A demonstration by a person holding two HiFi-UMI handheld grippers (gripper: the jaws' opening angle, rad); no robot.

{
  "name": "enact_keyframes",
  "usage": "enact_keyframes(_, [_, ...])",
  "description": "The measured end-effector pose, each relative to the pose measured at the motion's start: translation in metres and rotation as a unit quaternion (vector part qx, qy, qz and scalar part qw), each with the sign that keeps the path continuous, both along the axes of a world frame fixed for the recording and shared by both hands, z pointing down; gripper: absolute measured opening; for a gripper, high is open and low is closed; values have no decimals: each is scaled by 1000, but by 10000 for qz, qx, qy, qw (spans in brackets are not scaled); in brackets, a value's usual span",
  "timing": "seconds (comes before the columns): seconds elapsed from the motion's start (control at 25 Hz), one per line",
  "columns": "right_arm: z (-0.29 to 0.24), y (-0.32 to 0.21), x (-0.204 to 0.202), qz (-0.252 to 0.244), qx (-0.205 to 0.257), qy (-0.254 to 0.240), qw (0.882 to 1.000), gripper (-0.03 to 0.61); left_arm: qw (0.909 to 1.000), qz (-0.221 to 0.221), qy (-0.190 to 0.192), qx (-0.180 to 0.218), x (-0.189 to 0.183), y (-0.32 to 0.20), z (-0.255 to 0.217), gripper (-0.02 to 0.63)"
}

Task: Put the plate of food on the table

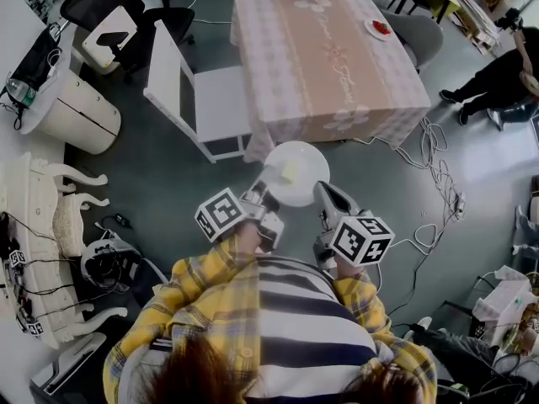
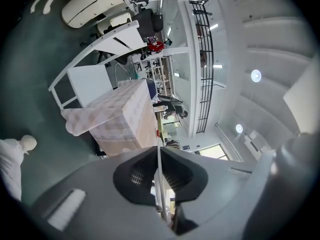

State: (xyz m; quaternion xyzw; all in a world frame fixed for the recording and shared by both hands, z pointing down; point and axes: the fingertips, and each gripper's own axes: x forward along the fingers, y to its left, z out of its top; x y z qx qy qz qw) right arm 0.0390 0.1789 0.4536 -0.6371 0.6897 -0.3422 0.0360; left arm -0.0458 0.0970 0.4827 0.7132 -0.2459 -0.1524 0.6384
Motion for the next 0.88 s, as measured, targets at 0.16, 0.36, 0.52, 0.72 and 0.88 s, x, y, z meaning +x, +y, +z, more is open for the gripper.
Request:
enact_keyframes(0.16, [-1,-32,7,48,-31,21,10000,-2,10000,56,-29,-10,8,-33,0,2])
enact_keyframes(0.36, [-1,-71,20,176,-32,43,9998,-2,9999,162,-13,33,19,-74,-2,2])
enact_keyframes(0.52, [-3,-103,27,274,1,67,9996,-3,9997,247,-45,61,22,-104,0,2])
enact_keyframes(0.72, [-2,-136,32,325,-10,119,9994,-2,9991,412,-100,94,27,-130,4,2])
enact_keyframes(0.88, [1,-151,35,312,-58,108,9994,-2,9992,378,-144,67,31,-150,10,2])
